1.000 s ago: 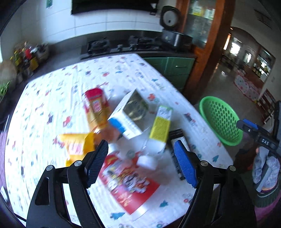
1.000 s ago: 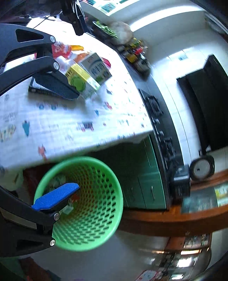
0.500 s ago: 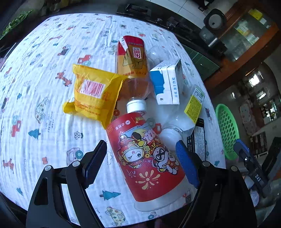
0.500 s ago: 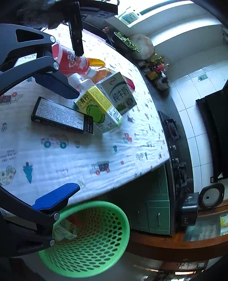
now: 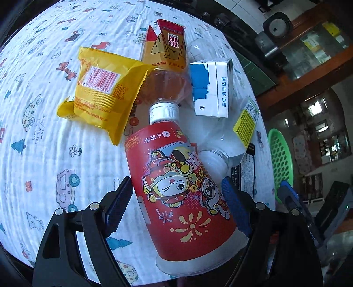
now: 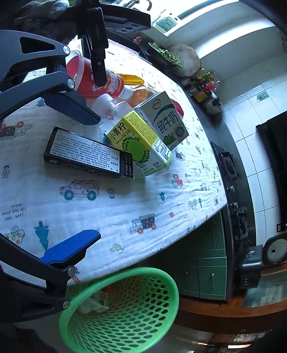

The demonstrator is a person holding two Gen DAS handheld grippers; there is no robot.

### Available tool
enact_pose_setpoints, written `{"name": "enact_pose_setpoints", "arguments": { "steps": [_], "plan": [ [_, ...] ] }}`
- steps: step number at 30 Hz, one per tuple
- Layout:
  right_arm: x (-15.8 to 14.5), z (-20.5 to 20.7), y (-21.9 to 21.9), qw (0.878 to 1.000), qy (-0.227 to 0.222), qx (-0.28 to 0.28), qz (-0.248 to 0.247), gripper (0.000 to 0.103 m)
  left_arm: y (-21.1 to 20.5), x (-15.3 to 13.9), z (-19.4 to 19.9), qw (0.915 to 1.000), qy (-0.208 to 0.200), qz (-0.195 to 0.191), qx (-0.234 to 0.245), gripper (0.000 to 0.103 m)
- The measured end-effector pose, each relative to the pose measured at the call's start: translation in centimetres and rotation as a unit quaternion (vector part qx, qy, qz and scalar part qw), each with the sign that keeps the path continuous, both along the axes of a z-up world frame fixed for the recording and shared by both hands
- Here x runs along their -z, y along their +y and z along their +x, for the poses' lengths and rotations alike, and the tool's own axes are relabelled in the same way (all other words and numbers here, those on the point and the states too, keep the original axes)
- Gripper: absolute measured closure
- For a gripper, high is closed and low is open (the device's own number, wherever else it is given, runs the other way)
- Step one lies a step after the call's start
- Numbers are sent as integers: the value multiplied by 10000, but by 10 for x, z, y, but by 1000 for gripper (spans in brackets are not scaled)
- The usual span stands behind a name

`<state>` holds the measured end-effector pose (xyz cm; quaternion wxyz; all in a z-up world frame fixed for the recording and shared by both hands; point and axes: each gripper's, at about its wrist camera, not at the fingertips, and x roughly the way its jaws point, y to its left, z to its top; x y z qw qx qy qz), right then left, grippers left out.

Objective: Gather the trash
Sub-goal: 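Grasp the black rectangular box with the right gripper, then grasp the red paper cup with the left gripper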

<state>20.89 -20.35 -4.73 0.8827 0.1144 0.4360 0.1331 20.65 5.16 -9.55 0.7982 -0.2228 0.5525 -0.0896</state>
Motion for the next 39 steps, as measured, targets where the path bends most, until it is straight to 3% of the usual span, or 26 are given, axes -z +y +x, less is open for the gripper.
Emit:
{"name": "enact_pose_setpoints", "arguments": {
  "steps": [14,24,30,39],
  "plan": [
    [20,15,33,9992,329,-149,-184,33,-3,5,4,9993,67,-310,184,22],
    [34,30,52,9975,567,-234,-341,39,8,7,0,9986,112,-475,197,22],
    [37,32,57,9964,544,-270,-589,57,12,3,0,9983,136,-549,160,22],
    [28,20,40,9978,419,-217,-472,58,9,13,2,9973,307,-659,48,21]
  ]
}}
